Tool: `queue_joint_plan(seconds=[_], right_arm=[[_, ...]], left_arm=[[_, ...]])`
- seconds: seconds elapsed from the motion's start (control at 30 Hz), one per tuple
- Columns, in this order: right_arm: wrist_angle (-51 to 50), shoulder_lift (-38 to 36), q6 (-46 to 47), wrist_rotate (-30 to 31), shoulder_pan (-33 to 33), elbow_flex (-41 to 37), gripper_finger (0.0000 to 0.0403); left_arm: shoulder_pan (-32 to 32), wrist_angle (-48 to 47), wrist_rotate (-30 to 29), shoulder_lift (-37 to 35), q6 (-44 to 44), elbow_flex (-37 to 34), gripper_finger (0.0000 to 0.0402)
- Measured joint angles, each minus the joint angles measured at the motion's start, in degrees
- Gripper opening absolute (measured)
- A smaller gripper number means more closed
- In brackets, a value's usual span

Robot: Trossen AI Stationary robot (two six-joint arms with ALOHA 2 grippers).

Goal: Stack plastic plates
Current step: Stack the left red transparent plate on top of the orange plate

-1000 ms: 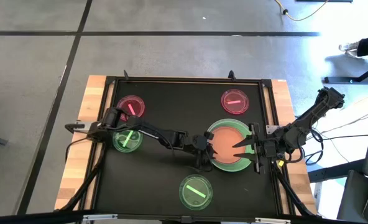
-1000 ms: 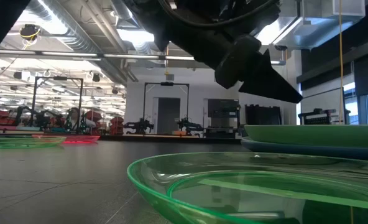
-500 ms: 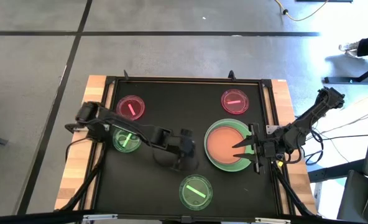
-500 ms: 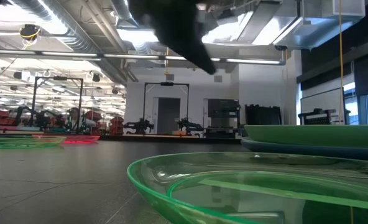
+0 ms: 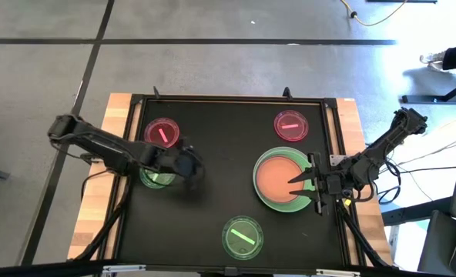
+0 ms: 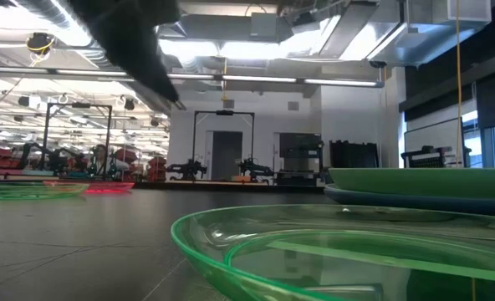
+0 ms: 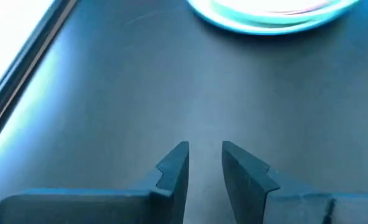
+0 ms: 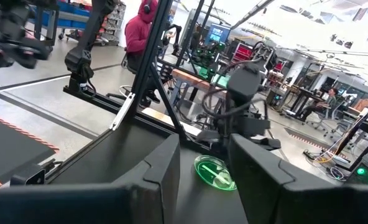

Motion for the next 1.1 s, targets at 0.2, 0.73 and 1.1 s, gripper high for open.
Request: queue_joint_plan(seconds=[0.2,0.73,1.1], right_arm=[[0.07,0.0,0.0,0.0,0.0,0.0,0.0133],[-0.02,0.02,-0.07,0.02,0.0,0.0,0.0133],[-0.64,0.02,-0.11,0.02,0.0,0.01,0.0133]], left_arm=[[4.95,-1.94,-3.09,-3.43,-7.12,-5.07,0.0089],[24.25,-22.43,4.96,7.54,-16.46,-3.42,0.0089],[26.98,-26.69,4.56,18.11,-16.13,0.77,0.0089]])
